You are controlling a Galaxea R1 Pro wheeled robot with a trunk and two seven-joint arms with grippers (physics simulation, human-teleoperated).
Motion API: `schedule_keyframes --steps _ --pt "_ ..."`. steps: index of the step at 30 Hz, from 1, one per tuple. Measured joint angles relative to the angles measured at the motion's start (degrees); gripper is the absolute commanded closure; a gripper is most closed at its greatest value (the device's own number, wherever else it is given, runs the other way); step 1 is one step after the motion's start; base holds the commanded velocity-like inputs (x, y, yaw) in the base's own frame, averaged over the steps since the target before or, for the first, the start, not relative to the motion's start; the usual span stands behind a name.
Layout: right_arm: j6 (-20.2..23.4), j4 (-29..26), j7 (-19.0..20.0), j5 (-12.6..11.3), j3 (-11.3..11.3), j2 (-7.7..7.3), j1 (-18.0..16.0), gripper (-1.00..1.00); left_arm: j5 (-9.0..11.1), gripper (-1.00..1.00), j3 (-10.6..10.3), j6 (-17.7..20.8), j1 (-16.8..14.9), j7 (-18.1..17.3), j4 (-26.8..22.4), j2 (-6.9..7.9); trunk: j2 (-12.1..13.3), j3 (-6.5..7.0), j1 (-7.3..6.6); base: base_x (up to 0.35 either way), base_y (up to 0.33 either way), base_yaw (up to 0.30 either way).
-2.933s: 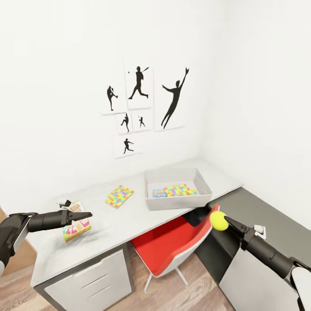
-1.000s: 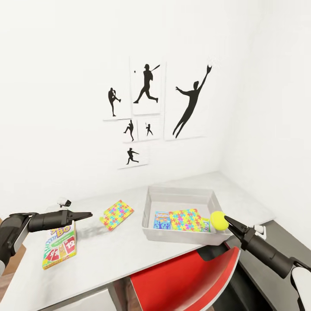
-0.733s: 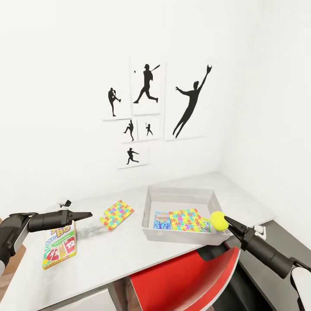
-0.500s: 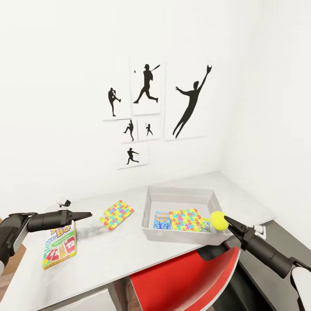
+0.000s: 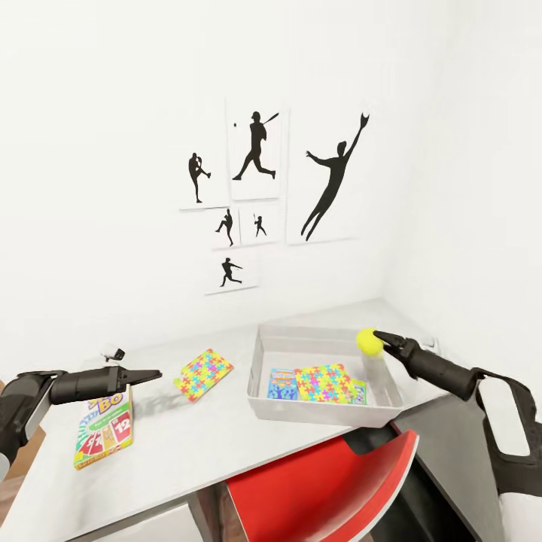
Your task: Put all the toys in the child's room - the three board games (two on the bed and one on the table), the two jigsaw puzzles on the table, and the tennis ball on the table - inside the toy box on the table in the child's room.
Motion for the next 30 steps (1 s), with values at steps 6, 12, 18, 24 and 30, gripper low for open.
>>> schedule_keyframes --steps 6,12,18,24,30 --pt "-0.02 16.36 -9.98 0.57 6.35 -0.11 -14.05 1.0 0.01 -1.0 0.01 0.01 0.0 0.0 -0.01 0.01 -0.01 -0.01 -0.01 0.0 0.0 0.0" --pt "0.05 31.39 -25.38 2.13 10.58 0.76 -24.82 1.0 0.01 -1.0 0.08 0.01 0.0 0.0 -0.01 0.07 -0.01 -0.01 -0.01 0.0 0.0 0.0" --pt "0.11 37.68 -37.76 2.14 11.9 1.04 -28.87 1.0 0.01 -1.0 0.11 0.01 0.01 0.0 -0.01 0.15 -0.01 -0.01 -0.01 0.0 0.0 0.0" --pt "0.12 38.35 -40.09 2.08 12.34 0.32 -29.14 1.0 0.04 -1.0 0.16 -0.01 0.01 0.0 -0.01 0.32 -0.01 -0.01 -0.01 0.0 0.0 0.0" --pt "0.12 38.39 -40.42 2.05 16.76 0.42 -29.13 1.0 0.09 -1.0 0.18 -0.04 0.01 0.0 -0.01 0.41 -0.01 -0.01 -0.01 0.0 0.0 0.0"
